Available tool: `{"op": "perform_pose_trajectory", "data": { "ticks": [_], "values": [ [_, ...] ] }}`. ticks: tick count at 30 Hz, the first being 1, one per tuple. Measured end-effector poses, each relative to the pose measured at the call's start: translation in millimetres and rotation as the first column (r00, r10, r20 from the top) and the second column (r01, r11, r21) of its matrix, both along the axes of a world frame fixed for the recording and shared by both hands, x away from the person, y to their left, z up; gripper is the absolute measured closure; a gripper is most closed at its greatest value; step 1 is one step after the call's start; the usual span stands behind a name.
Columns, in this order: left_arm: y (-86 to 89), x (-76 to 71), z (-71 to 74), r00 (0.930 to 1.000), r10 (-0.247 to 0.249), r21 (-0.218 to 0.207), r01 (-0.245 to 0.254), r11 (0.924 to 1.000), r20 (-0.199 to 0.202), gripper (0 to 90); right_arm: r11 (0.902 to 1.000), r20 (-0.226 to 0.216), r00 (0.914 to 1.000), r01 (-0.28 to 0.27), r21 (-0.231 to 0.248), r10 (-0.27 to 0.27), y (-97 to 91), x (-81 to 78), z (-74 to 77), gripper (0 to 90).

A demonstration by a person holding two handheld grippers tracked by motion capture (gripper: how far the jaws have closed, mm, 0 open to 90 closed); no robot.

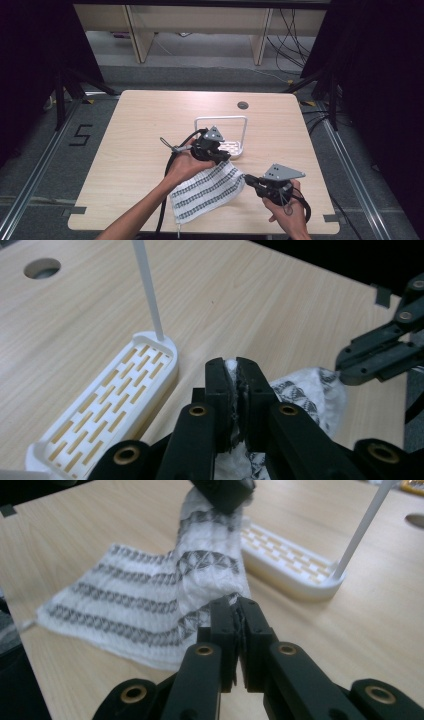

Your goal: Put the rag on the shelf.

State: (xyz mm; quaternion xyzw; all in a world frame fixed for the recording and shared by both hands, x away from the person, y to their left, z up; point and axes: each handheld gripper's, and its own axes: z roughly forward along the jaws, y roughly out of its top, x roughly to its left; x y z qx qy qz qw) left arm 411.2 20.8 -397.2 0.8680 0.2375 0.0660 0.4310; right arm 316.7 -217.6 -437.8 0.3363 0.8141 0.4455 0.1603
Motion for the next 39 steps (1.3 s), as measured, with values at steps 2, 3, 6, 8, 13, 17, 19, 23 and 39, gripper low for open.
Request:
{"op": "perform_pose_trajectory", "data": {
  "ticks": [2,3,6,8,13,17,19,23,39],
  "values": [
    [4.2,-1.0,5.8,1.0,0.003,-0.002,-0.003,1.0,0.009,84.5,1.0,0.024,0.9997,-0.007,-0.002,0.007,0.2,2.4,4.6,87.5],
    [7.8,-1.8,10.6,0.9999,0.008,-0.006,-0.008,1.0,0.015,84.5,1.0,0.015,0.9999,0.001,0.005,-0.001,1.1,3.2,11.2,87.6],
    [16.2,-4.1,22.6,0.9991,0.036,-0.052,-0.034,0.9981,0.023,84.5,0.9998,0.038,0.9992,-0.013,0.015,0.012,4.0,7.7,27.6,87.6],
    [23.7,-6.2,33.5,0.9983,0.053,-0.091,-0.051,0.9945,0.026,84.4,0.9997,0.069,0.9976,-0.009,0.02,0.008,4.5,11.3,39.9,87.7],
    [39.1,-9.7,56.7,0.9965,0.078,-0.14,-0.073,0.9874,0.031,84.3,0.9987,0.121,0.9926,-0.004,0.05,-0.002,5.2,21.3,69.7,87.7],
    [46.5,-10.6,69.1,0.9949,0.099,-0.182,-0.095,0.9788,0.016,84.3,0.999,0.189,0.982,-0.012,0.043,0.004,8.7,32.9,95.4,87.7],
    [48.7,-10.2,74.3,0.994,0.108,-0.195,-0.102,0.9756,0.02,84.2,0.9992,0.194,0.9809,-0.002,0.039,-0.006,9.8,34.1,100.7,87.7],
    [50.6,-6.9,84.4,0.9921,0.122,-0.226,-0.113,0.9677,0.028,84.2,0.9995,0.216,0.9763,0.002,0.031,-0.008,14.0,42.3,118.2,87.7],
    [49.9,16.7,128.9,0.9774,0.193,-0.251,-0.166,0.9536,0.087,84.1,0.9953,0.247,0.9677,0.03,0.092,-0.052,14.2,76.1,155.4,87.7]
  ]
}}
